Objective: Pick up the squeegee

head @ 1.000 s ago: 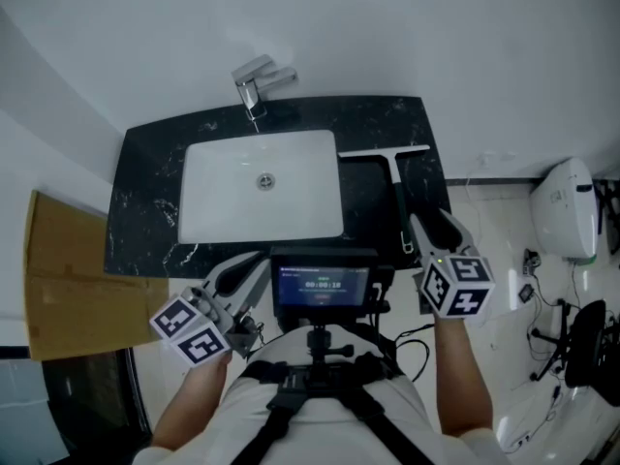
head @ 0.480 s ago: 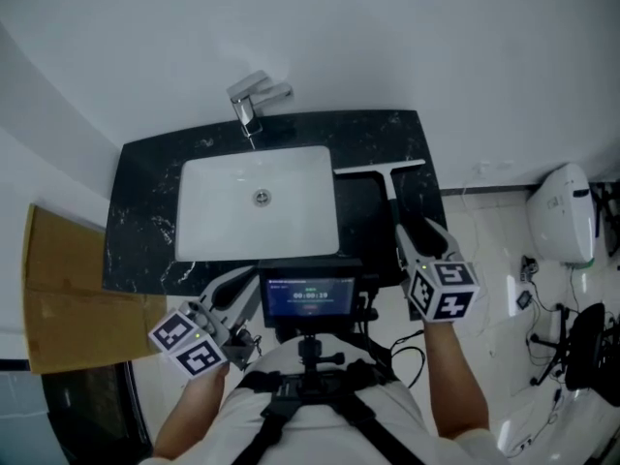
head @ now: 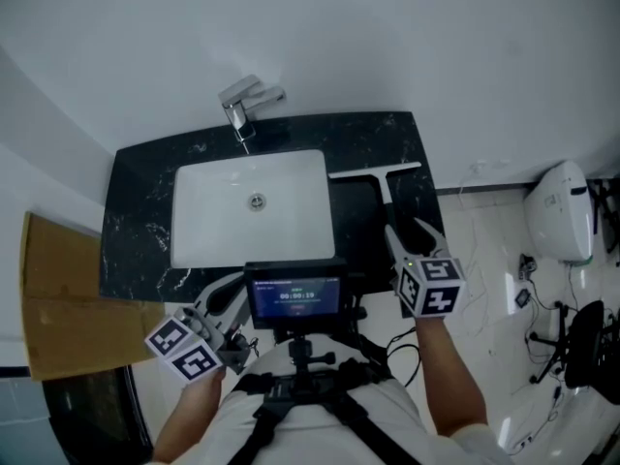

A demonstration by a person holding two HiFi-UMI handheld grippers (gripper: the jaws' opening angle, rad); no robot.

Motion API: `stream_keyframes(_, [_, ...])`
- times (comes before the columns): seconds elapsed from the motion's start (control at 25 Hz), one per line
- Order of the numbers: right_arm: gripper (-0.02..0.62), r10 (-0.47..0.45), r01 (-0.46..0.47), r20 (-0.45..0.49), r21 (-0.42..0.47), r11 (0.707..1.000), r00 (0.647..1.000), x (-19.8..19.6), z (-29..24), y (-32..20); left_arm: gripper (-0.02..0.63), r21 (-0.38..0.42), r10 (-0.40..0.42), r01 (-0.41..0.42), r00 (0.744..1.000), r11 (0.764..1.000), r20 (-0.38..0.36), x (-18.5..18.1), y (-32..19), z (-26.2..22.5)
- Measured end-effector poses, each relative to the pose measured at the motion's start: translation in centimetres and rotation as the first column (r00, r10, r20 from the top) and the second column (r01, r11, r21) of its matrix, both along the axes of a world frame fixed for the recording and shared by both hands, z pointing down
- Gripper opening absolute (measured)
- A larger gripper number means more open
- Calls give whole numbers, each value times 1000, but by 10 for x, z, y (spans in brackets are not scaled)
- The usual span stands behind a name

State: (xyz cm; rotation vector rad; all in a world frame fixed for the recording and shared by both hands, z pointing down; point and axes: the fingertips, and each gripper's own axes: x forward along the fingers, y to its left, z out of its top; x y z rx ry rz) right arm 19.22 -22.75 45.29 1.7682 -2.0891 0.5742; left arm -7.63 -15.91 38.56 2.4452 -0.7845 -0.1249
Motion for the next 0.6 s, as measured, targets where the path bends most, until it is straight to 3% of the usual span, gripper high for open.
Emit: stream_keyframes(0.6, [199, -56, 55, -12, -45, 997, 998, 10, 18, -6, 57, -33, -27, 27, 1000, 999, 3, 31, 7, 6])
